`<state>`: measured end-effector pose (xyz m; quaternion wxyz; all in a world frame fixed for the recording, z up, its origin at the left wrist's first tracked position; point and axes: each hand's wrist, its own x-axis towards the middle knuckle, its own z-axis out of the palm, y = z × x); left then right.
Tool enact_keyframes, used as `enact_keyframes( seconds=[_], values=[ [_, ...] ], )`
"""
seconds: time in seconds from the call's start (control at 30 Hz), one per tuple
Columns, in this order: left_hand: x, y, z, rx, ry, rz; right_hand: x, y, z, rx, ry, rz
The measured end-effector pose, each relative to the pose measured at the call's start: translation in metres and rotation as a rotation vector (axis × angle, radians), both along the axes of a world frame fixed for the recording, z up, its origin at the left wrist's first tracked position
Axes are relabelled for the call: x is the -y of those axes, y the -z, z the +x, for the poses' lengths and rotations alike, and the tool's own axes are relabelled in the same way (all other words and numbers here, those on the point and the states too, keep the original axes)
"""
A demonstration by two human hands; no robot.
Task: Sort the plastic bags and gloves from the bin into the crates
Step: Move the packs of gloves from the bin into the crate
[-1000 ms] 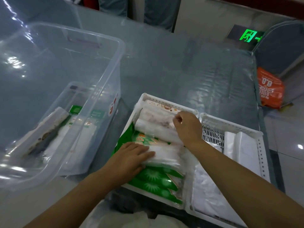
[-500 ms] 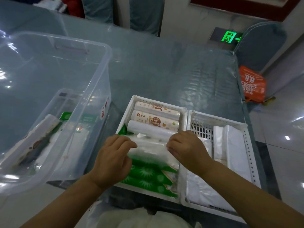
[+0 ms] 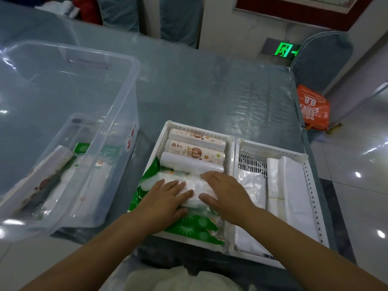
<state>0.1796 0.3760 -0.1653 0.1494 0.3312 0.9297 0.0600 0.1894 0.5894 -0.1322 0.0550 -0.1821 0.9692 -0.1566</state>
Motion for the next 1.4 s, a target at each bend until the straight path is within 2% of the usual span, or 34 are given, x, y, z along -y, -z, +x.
enact_keyframes(
  seconds=[0.1,0.2,0.37,0.63,0.8,0.93,1.0,1.17,1.4],
  values=[
    [0.006,-0.009,0.004,-0.016,0.006,0.053,0.015,0.014,0.01,0.103,-0.043,0.05],
    [0.011,-0.013,0.008,-0.067,-0.046,0.152,0.021,0.022,0.022,0.038,-0.11,0.084],
    [0.014,0.005,0.013,0.025,-0.055,-0.014,0.021,0.029,0.028,-0.009,-0.14,0.113],
    [0.012,-0.011,-0.001,0.001,-0.115,0.018,0.018,0.025,0.016,0.102,-0.033,0.078],
    [0.017,-0.048,0.004,-0.126,-0.164,0.083,0.014,-0.003,0.012,0.063,0.061,-0.059],
    [0.019,-0.091,0.004,-0.293,-0.145,0.051,0.016,-0.036,0.001,-0.038,0.097,-0.12],
    [0.024,-0.117,0.0,-0.349,-0.181,0.11,0.021,-0.051,-0.006,-0.083,0.125,-0.173],
    [0.068,-0.178,-0.011,-0.366,-0.287,0.302,0.058,-0.084,-0.02,-0.144,0.205,-0.3],
    [0.168,-0.192,-0.03,-0.389,-0.296,0.247,0.161,-0.11,-0.039,-0.25,0.237,-0.351]
  ],
)
